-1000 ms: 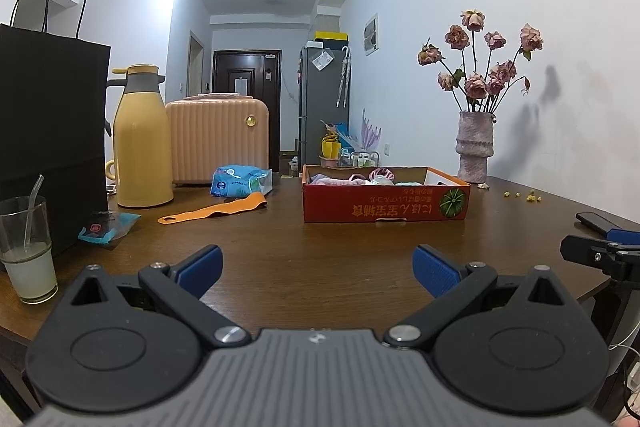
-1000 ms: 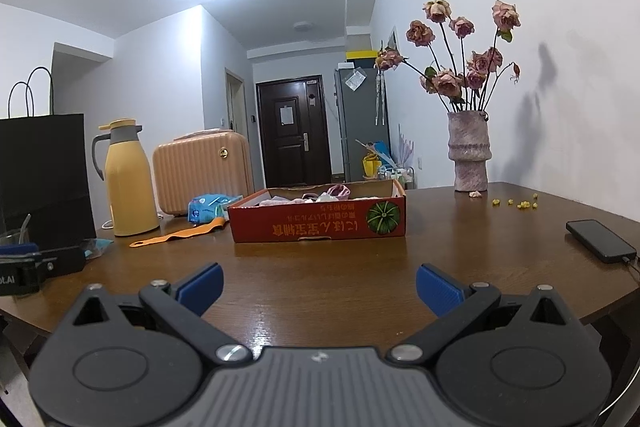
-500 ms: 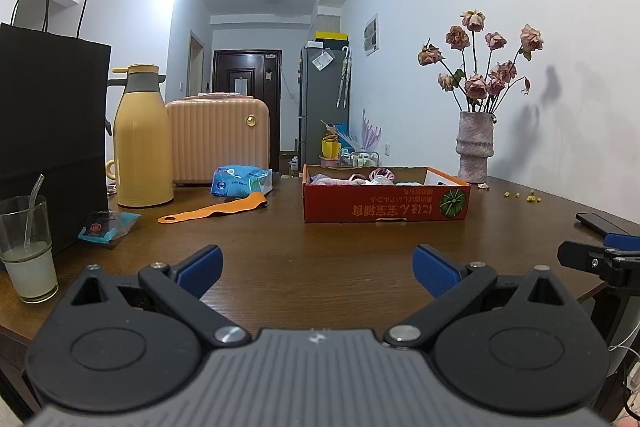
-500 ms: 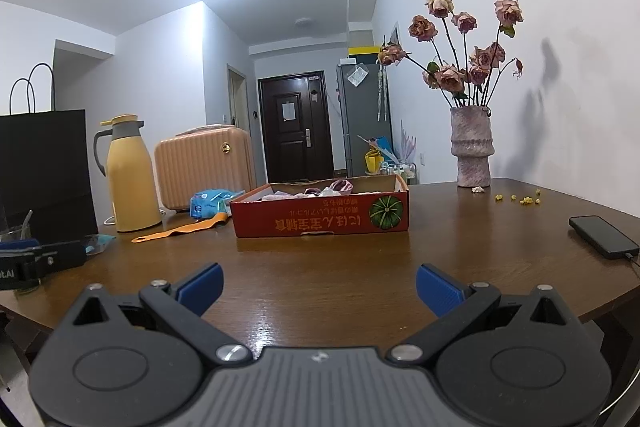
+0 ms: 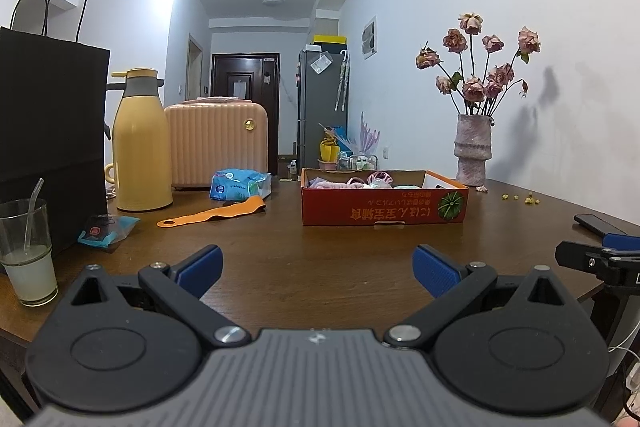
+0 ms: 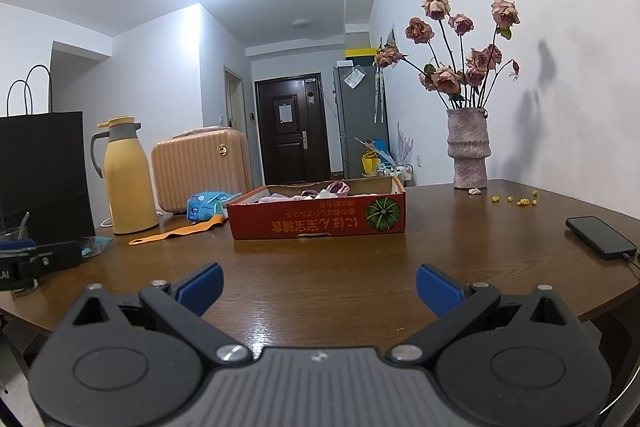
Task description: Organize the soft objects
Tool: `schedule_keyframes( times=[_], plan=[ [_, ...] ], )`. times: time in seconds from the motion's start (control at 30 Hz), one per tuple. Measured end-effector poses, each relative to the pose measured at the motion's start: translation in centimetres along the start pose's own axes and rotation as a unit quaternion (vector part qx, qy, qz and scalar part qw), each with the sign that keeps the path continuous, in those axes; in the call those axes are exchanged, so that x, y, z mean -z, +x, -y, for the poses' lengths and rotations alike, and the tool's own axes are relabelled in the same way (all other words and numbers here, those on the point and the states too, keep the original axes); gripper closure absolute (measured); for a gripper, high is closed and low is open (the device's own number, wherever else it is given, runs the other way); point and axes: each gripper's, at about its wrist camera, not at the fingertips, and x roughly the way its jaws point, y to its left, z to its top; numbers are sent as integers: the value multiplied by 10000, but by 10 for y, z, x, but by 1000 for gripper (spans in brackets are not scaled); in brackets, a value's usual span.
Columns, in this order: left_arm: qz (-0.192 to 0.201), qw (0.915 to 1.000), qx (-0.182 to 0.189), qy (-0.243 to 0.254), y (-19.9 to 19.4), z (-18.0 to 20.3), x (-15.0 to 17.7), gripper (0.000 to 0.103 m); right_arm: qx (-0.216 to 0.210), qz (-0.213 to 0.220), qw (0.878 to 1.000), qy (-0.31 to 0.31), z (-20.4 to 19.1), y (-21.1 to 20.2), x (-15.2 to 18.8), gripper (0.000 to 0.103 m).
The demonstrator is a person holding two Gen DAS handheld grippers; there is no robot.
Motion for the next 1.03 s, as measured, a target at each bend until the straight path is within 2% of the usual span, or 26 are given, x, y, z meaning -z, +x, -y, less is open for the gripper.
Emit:
schedule_keyframes(
  times=[1.03],
  plan=[
    [57, 9999, -82, -64, 0, -1, -3, 0, 6, 15, 10000, -5, 0, 0, 0, 0]
  ],
)
